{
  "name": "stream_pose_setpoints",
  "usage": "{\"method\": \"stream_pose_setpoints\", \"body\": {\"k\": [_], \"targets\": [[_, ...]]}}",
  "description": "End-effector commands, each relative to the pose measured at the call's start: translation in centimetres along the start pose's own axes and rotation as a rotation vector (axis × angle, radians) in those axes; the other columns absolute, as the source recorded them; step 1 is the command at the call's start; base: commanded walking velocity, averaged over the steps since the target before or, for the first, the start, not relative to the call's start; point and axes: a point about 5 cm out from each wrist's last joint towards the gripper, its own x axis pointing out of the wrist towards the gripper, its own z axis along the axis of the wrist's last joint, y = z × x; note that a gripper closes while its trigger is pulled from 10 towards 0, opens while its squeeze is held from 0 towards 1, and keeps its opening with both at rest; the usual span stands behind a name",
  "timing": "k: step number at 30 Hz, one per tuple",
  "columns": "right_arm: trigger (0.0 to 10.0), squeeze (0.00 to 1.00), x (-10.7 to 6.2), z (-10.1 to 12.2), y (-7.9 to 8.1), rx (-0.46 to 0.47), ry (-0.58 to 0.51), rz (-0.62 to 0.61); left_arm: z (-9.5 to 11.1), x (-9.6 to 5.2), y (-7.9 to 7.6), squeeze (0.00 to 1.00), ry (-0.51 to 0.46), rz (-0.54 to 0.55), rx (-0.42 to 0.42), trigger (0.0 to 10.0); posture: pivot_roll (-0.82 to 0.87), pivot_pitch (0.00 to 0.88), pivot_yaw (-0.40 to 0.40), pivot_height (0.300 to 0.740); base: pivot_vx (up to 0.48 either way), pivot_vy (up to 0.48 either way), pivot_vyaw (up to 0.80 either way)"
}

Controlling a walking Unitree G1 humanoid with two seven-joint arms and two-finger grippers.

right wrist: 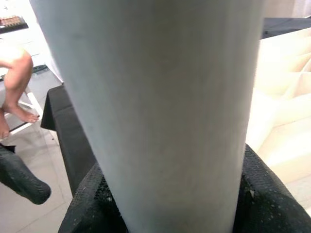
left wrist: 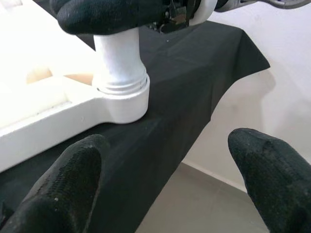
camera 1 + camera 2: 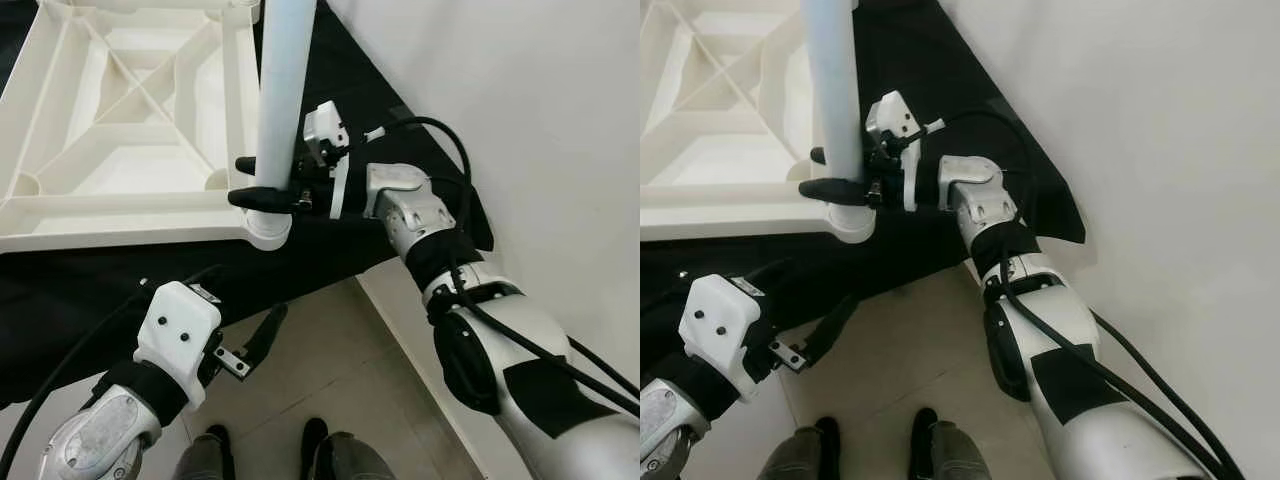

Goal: Building children table

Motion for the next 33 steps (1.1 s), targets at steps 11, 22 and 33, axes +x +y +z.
{"method": "stream_pose_setpoints", "body": {"k": [11, 22, 33], "targets": [[0.0, 0.00, -1.3, -11.5, 6.2, 0.348, 0.215, -0.821, -0.4, -0.2, -0.1, 0.00, 0.017, -0.030, -0.023, 10.0, 0.19, 0.334, -0.137, 0.740, 0.000, 0.000, 0.00], [10.0, 1.00, 3.9, -6.5, 3.1, 0.278, 0.035, -0.604, 0.0, 0.4, 0.1, 0.00, -0.014, -0.012, -0.012, 10.0, 0.21, 0.298, -0.161, 0.740, 0.000, 0.000, 0.00], [10.0, 0.00, 2.1, -2.0, 2.8, 0.020, -0.007, -0.014, 0.1, 0.6, -0.4, 0.00, -0.024, -0.029, -0.018, 10.0, 0.23, 0.294, -0.181, 0.740, 0.000, 0.000, 0.00]]}}
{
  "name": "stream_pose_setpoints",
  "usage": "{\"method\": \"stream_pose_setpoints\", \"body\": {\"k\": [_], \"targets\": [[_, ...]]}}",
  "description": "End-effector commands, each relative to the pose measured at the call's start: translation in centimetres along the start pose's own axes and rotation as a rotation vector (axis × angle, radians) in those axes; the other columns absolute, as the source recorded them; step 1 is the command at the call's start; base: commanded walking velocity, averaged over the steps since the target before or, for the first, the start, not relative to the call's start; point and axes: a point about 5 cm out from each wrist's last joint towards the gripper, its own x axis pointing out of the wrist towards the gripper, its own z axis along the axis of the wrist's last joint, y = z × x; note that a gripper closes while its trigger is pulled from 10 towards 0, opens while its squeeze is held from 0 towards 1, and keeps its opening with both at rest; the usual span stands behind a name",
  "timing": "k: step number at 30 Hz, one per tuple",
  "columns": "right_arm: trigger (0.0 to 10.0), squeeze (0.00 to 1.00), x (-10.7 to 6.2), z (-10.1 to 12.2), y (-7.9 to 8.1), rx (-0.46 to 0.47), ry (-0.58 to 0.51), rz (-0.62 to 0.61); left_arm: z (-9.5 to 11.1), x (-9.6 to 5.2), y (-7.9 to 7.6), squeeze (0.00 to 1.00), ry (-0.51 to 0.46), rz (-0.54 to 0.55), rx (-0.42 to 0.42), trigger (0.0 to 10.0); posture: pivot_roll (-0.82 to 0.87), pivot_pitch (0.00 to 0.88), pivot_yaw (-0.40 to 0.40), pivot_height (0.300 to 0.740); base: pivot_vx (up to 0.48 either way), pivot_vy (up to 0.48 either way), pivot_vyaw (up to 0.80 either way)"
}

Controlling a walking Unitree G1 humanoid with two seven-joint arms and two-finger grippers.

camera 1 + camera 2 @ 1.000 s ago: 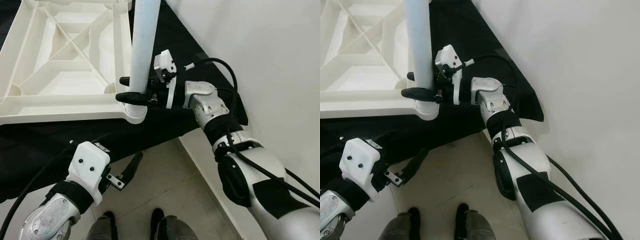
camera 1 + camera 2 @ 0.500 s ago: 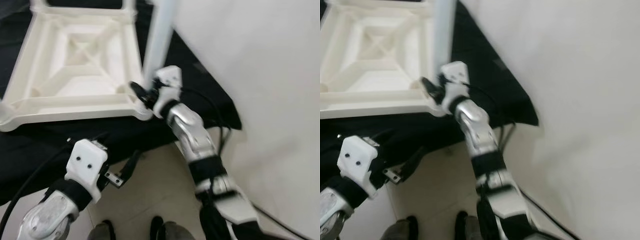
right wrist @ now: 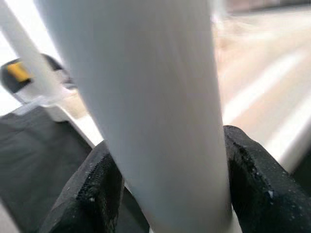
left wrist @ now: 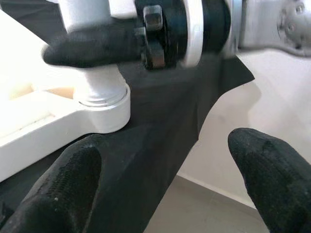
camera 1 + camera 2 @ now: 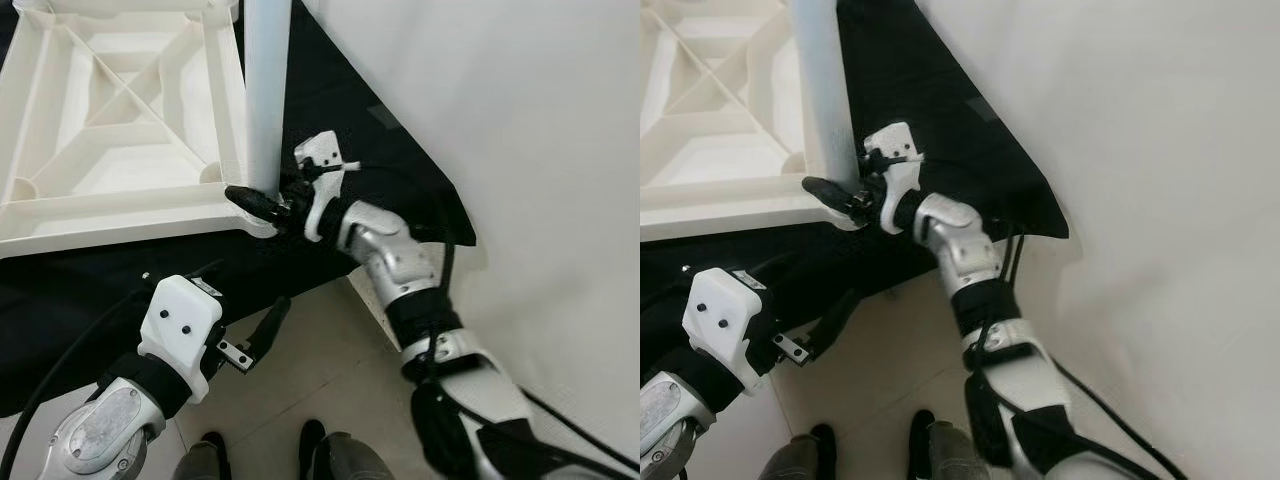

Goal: Building children table

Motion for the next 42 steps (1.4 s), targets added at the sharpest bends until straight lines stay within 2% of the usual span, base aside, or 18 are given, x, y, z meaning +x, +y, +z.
{"method": "stream_pose_setpoints", "body": {"k": [1, 5, 6, 9, 10, 18, 25, 27, 28, 29, 30, 31, 33, 34, 35, 37, 38, 42], "targets": [[10.0, 0.00, 0.3, -0.6, 1.0, -0.047, 0.038, 0.160, -0.3, -0.1, -0.5, 0.00, 0.014, -0.012, -0.009, 10.0, 0.23, 0.294, -0.181, 0.740, 0.000, 0.000, 0.00], [10.0, 0.00, 0.0, -0.1, 0.1, -0.088, 0.062, 0.214, -0.2, -0.1, -0.5, 0.00, 0.011, -0.012, -0.005, 10.0, 0.24, 0.303, -0.185, 0.740, 0.000, 0.000, 0.00], [8.7, 0.00, 0.0, 0.7, -0.4, -0.080, 0.061, 0.218, -0.2, -0.2, -0.5, 0.00, 0.014, -0.010, -0.001, 10.0, 0.24, 0.321, -0.185, 0.740, 0.000, 0.000, 0.00], [8.7, 0.00, -0.1, 1.0, -0.5, -0.081, 0.069, 0.236, -0.2, -0.3, -0.5, 0.00, 0.016, -0.009, 0.001, 10.0, 0.24, 0.321, -0.185, 0.740, 0.000, 0.000, 0.00], [0.0, 0.00, -0.2, 1.1, -0.5, -0.079, 0.070, 0.245, -0.1, -0.4, -0.5, 0.00, 0.016, -0.009, 0.002, 10.0, 0.24, 0.328, -0.184, 0.740, 0.000, 0.000, 0.00], [0.0, 0.00, -0.5, 1.3, -1.0, -0.080, 0.078, 0.261, -0.2, -0.6, -0.5, 0.00, 0.025, -0.003, 0.004, 10.0, 0.23, 0.337, -0.186, 0.740, 0.000, 0.000, 0.00], [0.0, 0.00, -1.8, 0.3, -2.1, -0.084, 0.080, 0.133, -0.2, -0.6, -0.4, 0.00, 0.025, 0.000, 0.002, 10.0, 0.20, 0.343, -0.182, 0.740, 0.000, 0.000, 0.00], [0.0, 0.00, -3.2, -0.7, -3.1, -0.052, 0.097, -0.035, -0.2, -0.6, -0.4, 0.00, 0.025, -0.004, -0.002, 10.0, 0.18, 0.347, -0.186, 0.740, 0.000, 0.000, 0.00], [0.0, 0.00, -3.8, -1.9, -3.3, -0.033, 0.112, -0.171, -0.2, -0.6, -0.5, 0.00, 0.026, -0.011, -0.005, 10.0, 0.16, 0.350, -0.192, 0.740, 0.000, 0.000, 0.00], [0.0, 0.00, -3.8, -1.9, -3.3, -0.033, 0.112, -0.171, -0.2, -0.6, -0.5, 0.00, 0.026, -0.011, -0.005, 10.0, 0.16, 0.350, -0.192, 0.740, 0.000, 0.000, 0.00], [0.0, 0.00, -4.2, -3.1, -3.2, -0.016, 0.135, -0.302, -0.2, -0.6, -0.5, 0.00, 0.026, -0.016, -0.006, 10.0, 0.16, 0.351, -0.193, 0.740, 0.000, 0.000, 0.00], [0.0, 0.00, -4.7, -4.7, -2.7, -0.015, 0.164, -0.523, -0.2, -0.7, -0.6, 0.00, 0.027, -0.020, -0.005, 10.0, 0.16, 0.352, -0.192, 0.740, 0.000, 0.000, 0.00], [0.0, 0.00, -4.8, -8.3, 3.6, 0.005, 0.257, -0.561, -0.2, -0.6, -0.3, 0.00, 0.027, -0.021, -0.004, 10.0, 0.16, 0.362, -0.172, 0.740, 0.000, 0.000, 0.00], [0.0, 0.00, -4.8, -8.3, 3.6, 0.005, 0.257, -0.561, -0.2, -0.6, -0.3, 0.00, 0.027, -0.021, -0.004, 10.0, 0.16, 0.362, -0.172, 0.740, 0.000, 0.000, 0.00], [0.0, 0.00, -4.6, -9.1, 5.7, 0.022, 0.268, -0.566, -0.2, -0.6, -0.2, 0.00, 0.028, -0.021, -0.003, 10.0, 0.16, 0.358, -0.162, 0.740, 0.000, 0.000, 0.00], [0.0, 0.00, -3.7, -9.1, 6.4, 0.017, 0.259, -0.519, -0.2, -0.5, -0.2, 0.00, 0.025, -0.021, -0.004, 10.0, 0.15, 0.342, -0.152, 0.740, 0.000, 0.000, 0.00], [0.0, 0.00, -2.4, -8.7, 5.3, 0.000, 0.229, -0.494, -0.2, -0.3, -0.2, 0.00, 0.019, -0.026, -0.008, 10.0, 0.15, 0.334, -0.162, 0.740, 0.000, 0.000, 0.00], [0.0, 0.00, -1.0, -7.9, 3.8, -0.030, 0.190, -0.422, -0.2, -0.1, -0.5, 0.00, 0.013, -0.035, -0.015, 10.0, 0.15, 0.335, -0.171, 0.740, 0.000, 0.000, 0.00]]}}
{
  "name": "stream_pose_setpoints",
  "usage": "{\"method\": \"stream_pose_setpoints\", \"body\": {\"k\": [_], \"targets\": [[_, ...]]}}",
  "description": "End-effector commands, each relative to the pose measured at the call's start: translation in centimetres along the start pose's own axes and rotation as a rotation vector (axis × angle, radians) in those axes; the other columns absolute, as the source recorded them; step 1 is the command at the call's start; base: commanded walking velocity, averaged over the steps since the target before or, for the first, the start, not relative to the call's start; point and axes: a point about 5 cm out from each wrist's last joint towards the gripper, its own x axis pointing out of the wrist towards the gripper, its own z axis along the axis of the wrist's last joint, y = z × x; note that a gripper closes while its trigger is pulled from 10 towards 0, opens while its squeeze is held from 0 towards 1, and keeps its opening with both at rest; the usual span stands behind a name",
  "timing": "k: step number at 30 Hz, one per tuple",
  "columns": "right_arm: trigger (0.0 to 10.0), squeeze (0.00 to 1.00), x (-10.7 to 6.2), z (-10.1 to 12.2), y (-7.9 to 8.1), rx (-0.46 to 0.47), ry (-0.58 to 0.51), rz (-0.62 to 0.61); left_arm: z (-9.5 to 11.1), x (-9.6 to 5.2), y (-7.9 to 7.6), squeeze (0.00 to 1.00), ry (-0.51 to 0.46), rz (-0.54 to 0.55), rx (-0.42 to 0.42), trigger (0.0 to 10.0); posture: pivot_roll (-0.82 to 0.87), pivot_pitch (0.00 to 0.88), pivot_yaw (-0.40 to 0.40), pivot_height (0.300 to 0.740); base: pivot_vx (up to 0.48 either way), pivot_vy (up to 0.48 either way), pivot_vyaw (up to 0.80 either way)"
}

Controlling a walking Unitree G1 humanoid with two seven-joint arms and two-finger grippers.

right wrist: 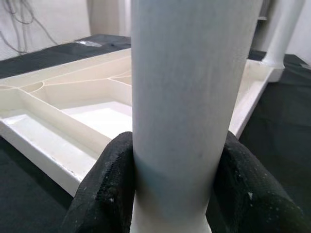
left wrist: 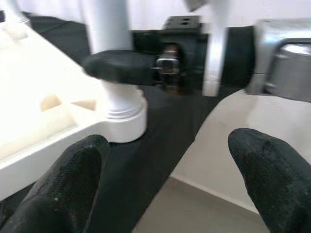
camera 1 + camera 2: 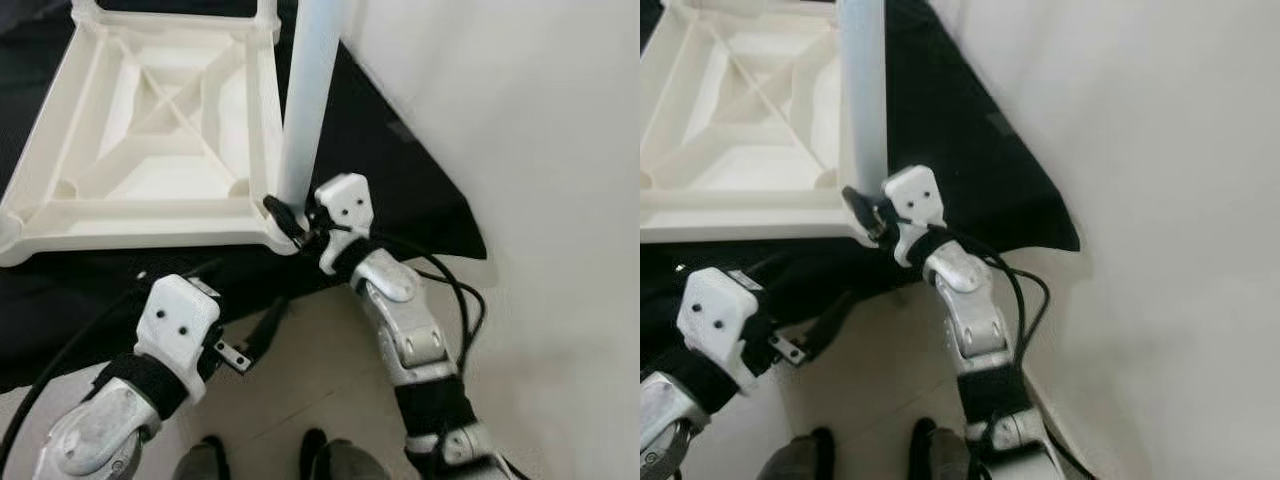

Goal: Building children table

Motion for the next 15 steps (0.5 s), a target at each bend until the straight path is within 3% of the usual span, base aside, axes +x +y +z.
{"method": "stream_pose_setpoints", "body": {"k": [1, 2, 7, 8, 10, 12, 13, 14, 15], "targets": [[0.0, 0.00, -0.3, -4.3, 1.2, 0.057, 0.187, 0.044, -0.4, 0.0, -0.5, 0.00, 0.016, -0.023, -0.015, 10.0, 0.15, 0.335, -0.171, 0.740, 0.000, 0.000, 0.00], [10.0, 0.00, 0.7, -3.7, 0.7, 0.056, 0.166, 0.055, -0.4, 0.0, -0.3, 0.00, 0.015, -0.016, -0.008, 10.0, 0.15, 0.332, -0.170, 0.740, 0.000, 0.000, 0.00], [10.0, 0.00, 1.0, -2.0, 0.8, 0.066, 0.121, 0.059, -0.3, -0.1, 0.0, 0.00, 0.012, -0.006, -0.006, 10.0, 0.16, 0.330, -0.168, 0.740, 0.000, 0.000, 0.00], [10.0, 1.00, 1.0, -1.1, 0.9, 0.094, 0.093, 0.116, -0.3, -0.1, -0.1, 0.00, 0.013, -0.010, -0.007, 10.0, 0.16, 0.331, -0.170, 0.740, 0.000, 0.000, 0.00], [10.0, 1.00, 1.1, -0.7, 0.9, 0.113, 0.075, 0.169, -0.3, -0.1, -0.2, 0.00, 0.014, -0.012, -0.008, 10.0, 0.16, 0.331, -0.170, 0.740, 0.000, 0.000, 0.00], [10.0, 1.00, 1.6, 1.1, 0.9, 0.098, 0.001, 0.398, -0.4, -0.1, -0.2, 0.00, 0.015, -0.013, -0.008, 10.0, 0.16, 0.331, -0.170, 0.740, 0.000, 0.000, 0.00], [10.0, 1.00, 1.6, 1.1, 0.9, 0.098, 0.001, 0.398, -0.4, -0.1, -0.2, 0.00, 0.015, -0.013, -0.008, 10.0, 0.16, 0.331, -0.170, 0.740, 0.000, 0.000, 0.00], [10.0, 1.00, 1.8, 1.6, 0.8, 0.077, -0.021, 0.472, -0.4, -0.1, -0.1, 0.00, 0.015, -0.012, -0.007, 10.0, 0.16, 0.331, -0.170, 0.740, 0.000, 0.000, 0.00], [10.0, 0.00, 2.1, 2.3, 0.3, -0.014, -0.028, 0.609, -0.4, -0.1, -0.1, 0.00, 0.015, -0.010, -0.007, 10.0, 0.17, 0.329, -0.174, 0.740, 0.000, 0.000, 0.00]]}}
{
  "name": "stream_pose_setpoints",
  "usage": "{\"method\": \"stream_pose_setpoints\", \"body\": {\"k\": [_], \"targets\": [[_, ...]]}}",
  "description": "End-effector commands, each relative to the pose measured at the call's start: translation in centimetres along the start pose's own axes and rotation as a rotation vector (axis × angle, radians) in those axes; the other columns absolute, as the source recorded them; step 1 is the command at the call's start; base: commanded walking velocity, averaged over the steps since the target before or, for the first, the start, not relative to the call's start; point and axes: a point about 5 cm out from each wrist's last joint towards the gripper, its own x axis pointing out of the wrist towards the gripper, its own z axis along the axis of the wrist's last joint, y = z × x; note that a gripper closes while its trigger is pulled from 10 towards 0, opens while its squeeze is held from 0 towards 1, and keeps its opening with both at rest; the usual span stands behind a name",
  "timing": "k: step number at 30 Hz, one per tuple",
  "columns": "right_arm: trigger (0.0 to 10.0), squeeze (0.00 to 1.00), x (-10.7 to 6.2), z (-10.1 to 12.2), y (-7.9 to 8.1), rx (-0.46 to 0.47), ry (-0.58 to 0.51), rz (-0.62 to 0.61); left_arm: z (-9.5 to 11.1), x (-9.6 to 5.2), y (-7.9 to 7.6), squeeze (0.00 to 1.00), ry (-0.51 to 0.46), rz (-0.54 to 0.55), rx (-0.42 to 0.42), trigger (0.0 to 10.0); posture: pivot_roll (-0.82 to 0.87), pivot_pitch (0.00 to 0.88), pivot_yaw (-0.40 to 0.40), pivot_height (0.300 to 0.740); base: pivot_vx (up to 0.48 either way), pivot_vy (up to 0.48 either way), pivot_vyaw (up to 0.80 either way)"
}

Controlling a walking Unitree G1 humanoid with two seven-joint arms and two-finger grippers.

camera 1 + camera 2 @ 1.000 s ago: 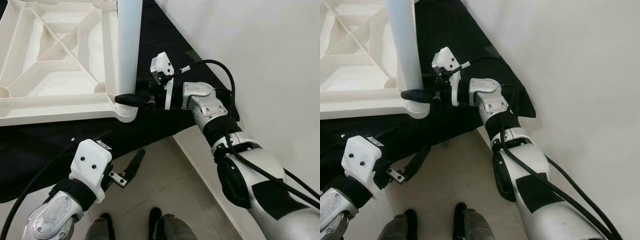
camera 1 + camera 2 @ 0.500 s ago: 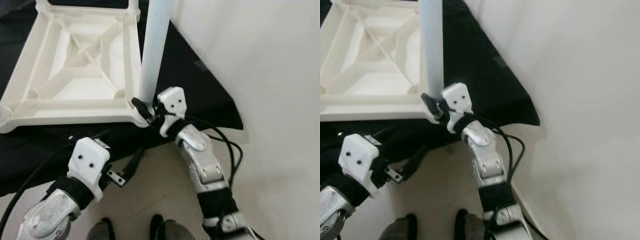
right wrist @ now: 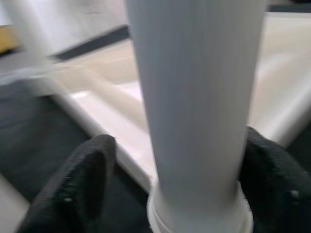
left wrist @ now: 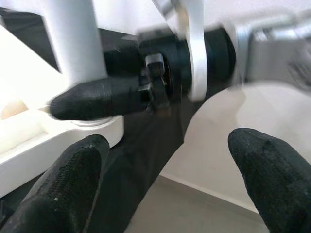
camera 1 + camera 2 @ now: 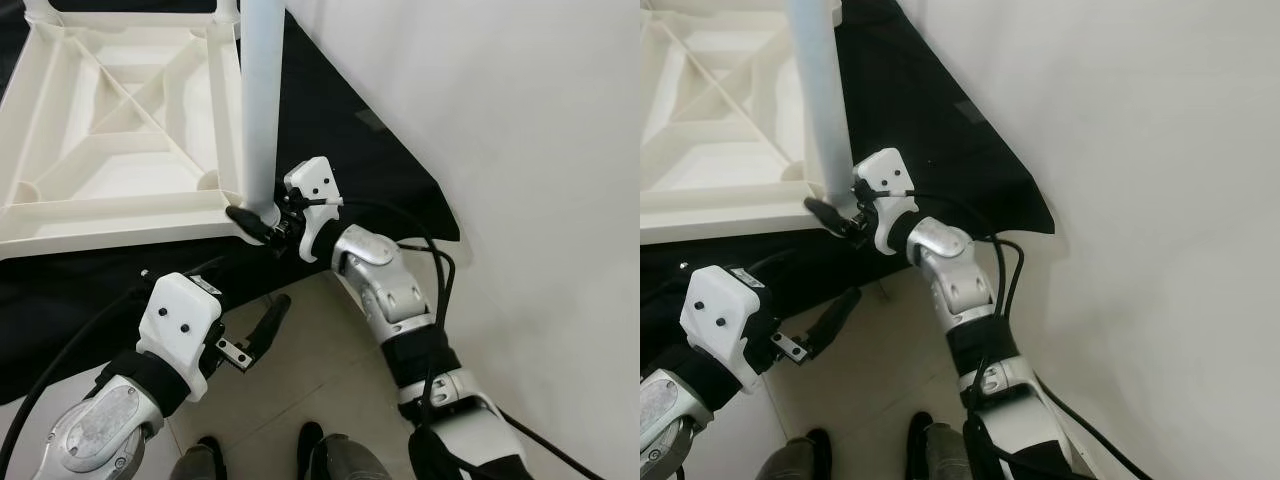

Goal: Building children table

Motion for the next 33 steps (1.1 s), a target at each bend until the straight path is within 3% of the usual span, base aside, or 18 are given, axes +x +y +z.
{"method": "stream_pose_setpoints", "body": {"k": [1, 3, 10, 12, 13, 14, 15, 20, 25, 29, 30, 31, 32, 33], "targets": [[10.0, 0.00, 0.7, 0.6, 0.7, -0.068, -0.015, 0.194, -0.4, -0.1, -0.3, 0.00, 0.021, -0.017, -0.010, 10.0, 0.17, 0.329, -0.174, 0.740, 0.000, 0.000, 0.00], [10.0, 0.00, 0.4, 1.0, 0.2, -0.099, 0.029, 0.332, -0.4, -0.1, -0.3, 0.00, 0.020, -0.016, -0.009, 10.0, 0.18, 0.328, -0.179, 0.740, 0.000, 0.000, 0.00], [10.0, 0.00, 0.2, 1.9, -0.4, -0.110, 0.067, 0.430, -0.4, -0.2, -0.4, 0.00, 0.019, -0.013, -0.008, 10.0, 0.19, 0.328, -0.187, 0.740, 0.000, 0.000, 0.00], [10.0, 0.00, 0.2, 2.4, -0.9, -0.070, 0.070, 0.460, -0.3, -0.1, -0.4, 0.00, 0.017, -0.011, -0.005, 10.0, 0.20, 0.328, -0.190, 0.740, 0.000, 0.000, 0.00], [2.8, 0.00, 0.2, 2.4, -1.0, -0.057, 0.072, 0.472, -0.3, -0.1, -0.5, 0.00, 0.016, -0.010, -0.004, 10.0, 0.21, 0.329, -0.193, 0.740, 0.000, 0.000, 0.00], [2.8, 0.00, 0.2, 2.4, -1.0, -0.057, 0.072, 0.472, -0.3, -0.1, -0.5, 0.00, 0.016, -0.010, -0.004, 10.0, 0.21, 0.329, -0.193, 0.740, 0.000, 0.000, 0.00], [0.0, 0.00, 0.1, 2.3, -1.1, -0.052, 0.082, 0.504, -0.3, -0.1, -0.5, 0.00, 0.017, -0.009, -0.003, 10.0, 0.21, 0.330, -0.194, 0.740, 0.000, 0.000, 0.00], [0.0, 0.00, -0.1, 2.2, -1.4, -0.043, 0.092, 0.532, -0.3, -0.2, -0.5, 0.00, 0.017, -0.006, -0.003, 10.0, 0.21, 0.332, -0.189, 0.740, 0.000, 0.000, 0.00], [0.0, 0.00, -0.6, 1.7, -2.0, -0.056, 0.111, 0.452, -0.4, -0.3, -0.7, 0.00, 0.021, -0.012, -0.009, 10.0, 0.20, 0.331, -0.185, 0.740, 0.000, 0.000, 0.00], [0.0, 0.00, -1.1, 0.1, -3.4, -0.086, 0.160, 0.154, -0.4, -0.4, -0.9, 0.00, 0.024, -0.015, -0.012, 10.0, 0.20, 0.330, -0.195, 0.740, 0.000, 0.000, 0.00], [0.0, 0.00, -1.2, -1.2, -3.3, -0.036, 0.150, -0.014, -0.4, -0.4, -1.0, 0.00, 0.027, -0.017, -0.007, 10.0, 0.24, 0.318, -0.198, 0.740, 0.000, 0.000, 0.00], [0.0, 0.00, -1.2, -1.2, -3.3, -0.036, 0.150, -0.014, -0.4, -0.4, -1.0, 0.00, 0.027, -0.017, -0.007, 10.0, 0.24, 0.318, -0.198, 0.740, 0.000, 0.000, 0.00], [0.0, 0.00, -1.6, -3.8, -2.3, 0.060, 0.159, -0.318, -0.3, -0.5, -0.8, 0.00, 0.028, -0.016, 0.001, 10.0, 0.26, 0.328, -0.188, 0.740, 0.000, 0.000, 0.00], [0.0, 0.00, -1.6, -3.8, -2.3, 0.060, 0.159, -0.318, -0.3, -0.5, -0.8, 0.00, 0.028, -0.016, 0.001, 10.0, 0.26, 0.328, -0.188, 0.740, 0.000, 0.000, 0.00]]}}
